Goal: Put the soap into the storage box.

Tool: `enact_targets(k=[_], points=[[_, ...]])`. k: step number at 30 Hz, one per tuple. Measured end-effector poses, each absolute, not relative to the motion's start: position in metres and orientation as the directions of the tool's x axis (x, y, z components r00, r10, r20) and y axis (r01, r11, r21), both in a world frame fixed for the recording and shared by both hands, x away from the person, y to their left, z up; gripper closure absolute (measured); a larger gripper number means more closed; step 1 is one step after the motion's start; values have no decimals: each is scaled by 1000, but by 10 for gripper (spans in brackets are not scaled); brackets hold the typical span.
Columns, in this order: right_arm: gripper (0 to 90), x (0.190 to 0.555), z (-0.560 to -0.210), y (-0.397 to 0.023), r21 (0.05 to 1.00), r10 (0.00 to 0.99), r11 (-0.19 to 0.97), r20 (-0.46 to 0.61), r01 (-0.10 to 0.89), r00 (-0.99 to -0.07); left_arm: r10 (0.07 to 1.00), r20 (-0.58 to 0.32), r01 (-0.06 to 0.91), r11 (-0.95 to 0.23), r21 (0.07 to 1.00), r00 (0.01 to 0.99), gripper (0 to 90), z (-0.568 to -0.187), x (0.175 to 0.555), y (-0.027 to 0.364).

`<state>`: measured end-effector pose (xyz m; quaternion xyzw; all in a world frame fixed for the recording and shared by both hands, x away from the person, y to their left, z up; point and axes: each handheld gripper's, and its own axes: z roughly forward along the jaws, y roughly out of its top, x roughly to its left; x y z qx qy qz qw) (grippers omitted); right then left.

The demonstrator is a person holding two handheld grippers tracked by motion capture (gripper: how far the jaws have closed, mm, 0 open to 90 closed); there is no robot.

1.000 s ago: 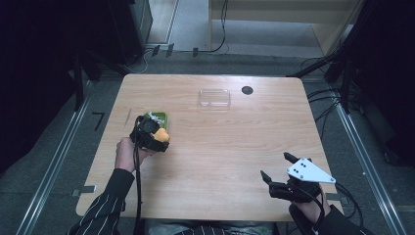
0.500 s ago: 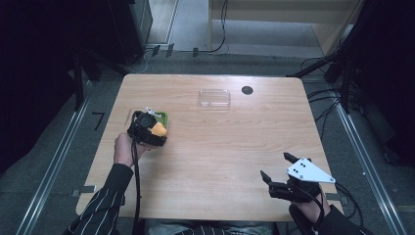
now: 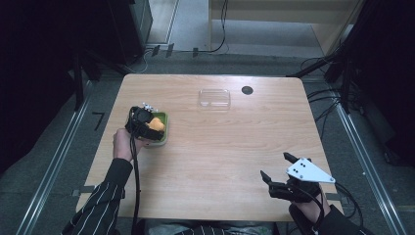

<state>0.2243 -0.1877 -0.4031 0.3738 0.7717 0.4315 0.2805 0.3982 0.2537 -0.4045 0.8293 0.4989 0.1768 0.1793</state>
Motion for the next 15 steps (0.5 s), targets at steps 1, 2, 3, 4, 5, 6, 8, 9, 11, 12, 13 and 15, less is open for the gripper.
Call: enact_targets(k=[1, 2, 3, 4, 5, 6, 8, 9, 11, 12, 13, 15], points=[[136, 224, -403, -188, 875, 819, 348, -110, 335, -563, 898, 117, 763, -425, 487, 425, 286, -405, 401, 255], [136, 224, -403, -188, 876, 819, 348, -110, 335, -563, 896, 115, 766, -427, 481, 428, 286, -406, 402, 255], [136, 224, -403, -188, 876, 819, 348, -110, 335, -563, 896, 115, 766, -427, 481, 428, 287, -406, 402, 255], [136, 224, -403, -188, 875, 819, 348, -110, 335, -563, 897, 116, 766, -426, 482, 426, 286, -406, 403, 256], [136, 224, -403, -188, 875, 819, 348, -110, 335, -563, 899, 118, 767, -423, 482, 422, 286, -407, 404, 256], [136, 224, -403, -188, 875, 818, 349, -111, 335, -564, 901, 115, 772, -419, 479, 418, 286, -408, 406, 257], [136, 224, -403, -188, 875, 818, 350, -111, 334, -564, 903, 115, 772, -416, 481, 414, 286, -408, 406, 258], [136, 224, -403, -188, 875, 819, 349, -111, 335, -563, 905, 112, 777, -412, 476, 411, 286, -409, 408, 259], [136, 224, -403, -188, 875, 818, 349, -111, 335, -564, 909, 111, 777, -403, 484, 402, 286, -410, 410, 260], [136, 224, -403, -188, 875, 818, 349, -110, 335, -564, 910, 105, 780, -400, 480, 402, 286, -411, 412, 260], [136, 224, -403, -188, 875, 818, 349, -110, 335, -564, 910, 105, 780, -400, 480, 402, 286, -411, 412, 260], [136, 224, -403, -188, 876, 818, 348, -110, 334, -564, 912, 103, 784, -395, 479, 396, 286, -413, 415, 261]])
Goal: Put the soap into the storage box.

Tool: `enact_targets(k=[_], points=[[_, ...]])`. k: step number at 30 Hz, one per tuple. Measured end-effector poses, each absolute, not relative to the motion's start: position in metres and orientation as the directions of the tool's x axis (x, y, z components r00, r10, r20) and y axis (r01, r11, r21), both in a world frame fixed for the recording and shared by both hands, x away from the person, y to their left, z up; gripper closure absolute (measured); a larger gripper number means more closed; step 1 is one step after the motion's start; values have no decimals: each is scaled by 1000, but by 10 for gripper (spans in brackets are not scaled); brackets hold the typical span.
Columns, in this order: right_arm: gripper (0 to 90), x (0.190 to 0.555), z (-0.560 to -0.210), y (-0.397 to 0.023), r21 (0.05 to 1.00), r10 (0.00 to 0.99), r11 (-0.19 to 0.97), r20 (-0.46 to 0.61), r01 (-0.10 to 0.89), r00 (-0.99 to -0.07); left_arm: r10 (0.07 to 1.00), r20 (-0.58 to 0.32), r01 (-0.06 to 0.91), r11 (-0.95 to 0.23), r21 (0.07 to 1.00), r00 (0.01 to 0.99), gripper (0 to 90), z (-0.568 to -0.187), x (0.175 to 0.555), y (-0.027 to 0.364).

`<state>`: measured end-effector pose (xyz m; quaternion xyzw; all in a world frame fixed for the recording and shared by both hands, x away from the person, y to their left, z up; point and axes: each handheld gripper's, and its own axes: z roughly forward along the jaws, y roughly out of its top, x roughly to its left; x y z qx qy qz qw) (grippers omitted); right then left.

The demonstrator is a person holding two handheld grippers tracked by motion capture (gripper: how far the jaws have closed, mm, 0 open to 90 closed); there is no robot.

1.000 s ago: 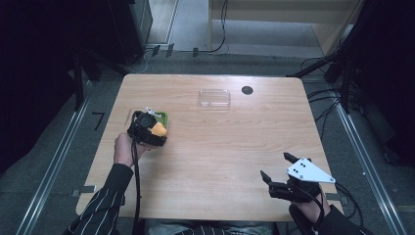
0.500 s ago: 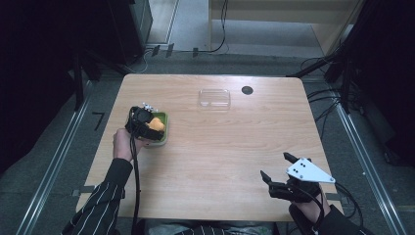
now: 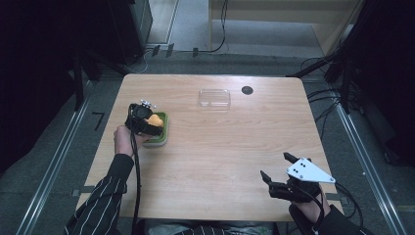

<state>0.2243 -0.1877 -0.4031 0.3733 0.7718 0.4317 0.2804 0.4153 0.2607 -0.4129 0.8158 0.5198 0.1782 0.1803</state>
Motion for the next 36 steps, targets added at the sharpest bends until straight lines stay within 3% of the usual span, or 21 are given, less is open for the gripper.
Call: enact_targets(k=[36], points=[[136, 224, -403, -188, 874, 817, 350, -109, 336, -566, 938, 103, 848, -342, 405, 330, 284, -433, 437, 261]])
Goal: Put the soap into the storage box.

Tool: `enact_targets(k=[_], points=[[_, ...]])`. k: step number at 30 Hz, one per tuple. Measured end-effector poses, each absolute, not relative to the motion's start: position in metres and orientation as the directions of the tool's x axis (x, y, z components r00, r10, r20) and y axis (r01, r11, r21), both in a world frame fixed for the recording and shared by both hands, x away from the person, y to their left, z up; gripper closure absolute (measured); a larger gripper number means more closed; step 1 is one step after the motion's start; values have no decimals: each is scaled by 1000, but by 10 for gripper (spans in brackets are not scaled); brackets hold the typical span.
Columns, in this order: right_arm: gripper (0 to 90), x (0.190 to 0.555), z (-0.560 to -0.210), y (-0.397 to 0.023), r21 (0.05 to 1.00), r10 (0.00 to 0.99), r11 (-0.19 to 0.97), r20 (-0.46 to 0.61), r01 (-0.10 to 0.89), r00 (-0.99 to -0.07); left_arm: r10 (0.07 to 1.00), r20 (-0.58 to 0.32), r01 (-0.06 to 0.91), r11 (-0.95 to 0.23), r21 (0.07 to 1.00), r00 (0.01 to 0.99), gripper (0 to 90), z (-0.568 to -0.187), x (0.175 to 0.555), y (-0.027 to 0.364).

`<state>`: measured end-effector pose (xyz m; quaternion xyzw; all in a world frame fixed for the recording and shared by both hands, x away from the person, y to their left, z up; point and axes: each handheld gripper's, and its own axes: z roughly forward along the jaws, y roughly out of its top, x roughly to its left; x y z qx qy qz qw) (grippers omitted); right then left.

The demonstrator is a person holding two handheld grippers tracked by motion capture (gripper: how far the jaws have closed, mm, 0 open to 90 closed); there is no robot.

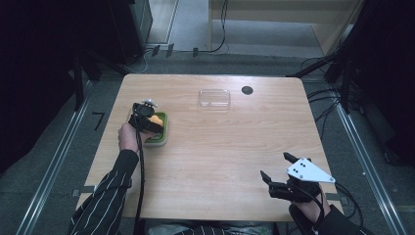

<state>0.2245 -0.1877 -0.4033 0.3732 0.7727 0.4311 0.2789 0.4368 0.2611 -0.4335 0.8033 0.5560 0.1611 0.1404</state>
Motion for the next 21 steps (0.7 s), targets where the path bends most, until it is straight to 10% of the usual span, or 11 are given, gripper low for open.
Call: enact_targets(k=[21], points=[[136, 224, -403, -188, 876, 817, 350, -111, 334, -566, 936, 115, 853, -350, 387, 332, 279, -434, 437, 261]])
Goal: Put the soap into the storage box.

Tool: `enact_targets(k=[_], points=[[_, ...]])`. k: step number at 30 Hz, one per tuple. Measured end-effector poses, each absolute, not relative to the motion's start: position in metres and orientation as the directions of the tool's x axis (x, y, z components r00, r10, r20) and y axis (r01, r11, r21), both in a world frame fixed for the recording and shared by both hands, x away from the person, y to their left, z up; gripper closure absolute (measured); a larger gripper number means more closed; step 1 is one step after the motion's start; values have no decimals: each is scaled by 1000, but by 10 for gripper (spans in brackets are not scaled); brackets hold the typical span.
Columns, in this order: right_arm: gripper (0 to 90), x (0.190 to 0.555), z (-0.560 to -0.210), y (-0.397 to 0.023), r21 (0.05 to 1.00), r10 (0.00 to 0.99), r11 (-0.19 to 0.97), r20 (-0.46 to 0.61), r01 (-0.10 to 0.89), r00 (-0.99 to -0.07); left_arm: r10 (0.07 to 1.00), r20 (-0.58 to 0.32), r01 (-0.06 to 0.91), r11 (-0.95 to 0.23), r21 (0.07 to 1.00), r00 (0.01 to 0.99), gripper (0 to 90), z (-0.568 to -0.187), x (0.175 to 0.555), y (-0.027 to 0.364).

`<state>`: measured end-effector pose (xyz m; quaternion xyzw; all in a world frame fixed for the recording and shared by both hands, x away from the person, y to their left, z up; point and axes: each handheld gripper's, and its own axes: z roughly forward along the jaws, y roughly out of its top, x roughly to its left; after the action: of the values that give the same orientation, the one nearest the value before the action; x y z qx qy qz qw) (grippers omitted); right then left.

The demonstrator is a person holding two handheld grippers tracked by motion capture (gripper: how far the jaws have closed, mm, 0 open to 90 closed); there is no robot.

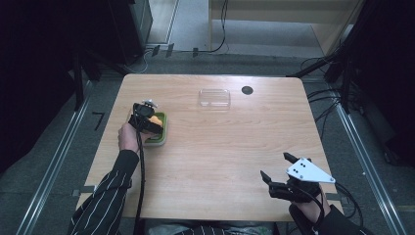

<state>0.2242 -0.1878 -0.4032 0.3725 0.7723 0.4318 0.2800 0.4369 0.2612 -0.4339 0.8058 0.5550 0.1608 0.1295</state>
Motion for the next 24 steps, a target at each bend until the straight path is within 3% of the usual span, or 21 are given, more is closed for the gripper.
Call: enact_targets(k=[15, 24], points=[[136, 224, -403, -188, 875, 818, 349, -111, 334, -564, 931, 132, 845, -365, 390, 341, 240, -432, 436, 261], [136, 224, -403, -188, 875, 818, 349, -110, 335, -564, 930, 148, 848, -367, 382, 336, 165, -428, 435, 261]])
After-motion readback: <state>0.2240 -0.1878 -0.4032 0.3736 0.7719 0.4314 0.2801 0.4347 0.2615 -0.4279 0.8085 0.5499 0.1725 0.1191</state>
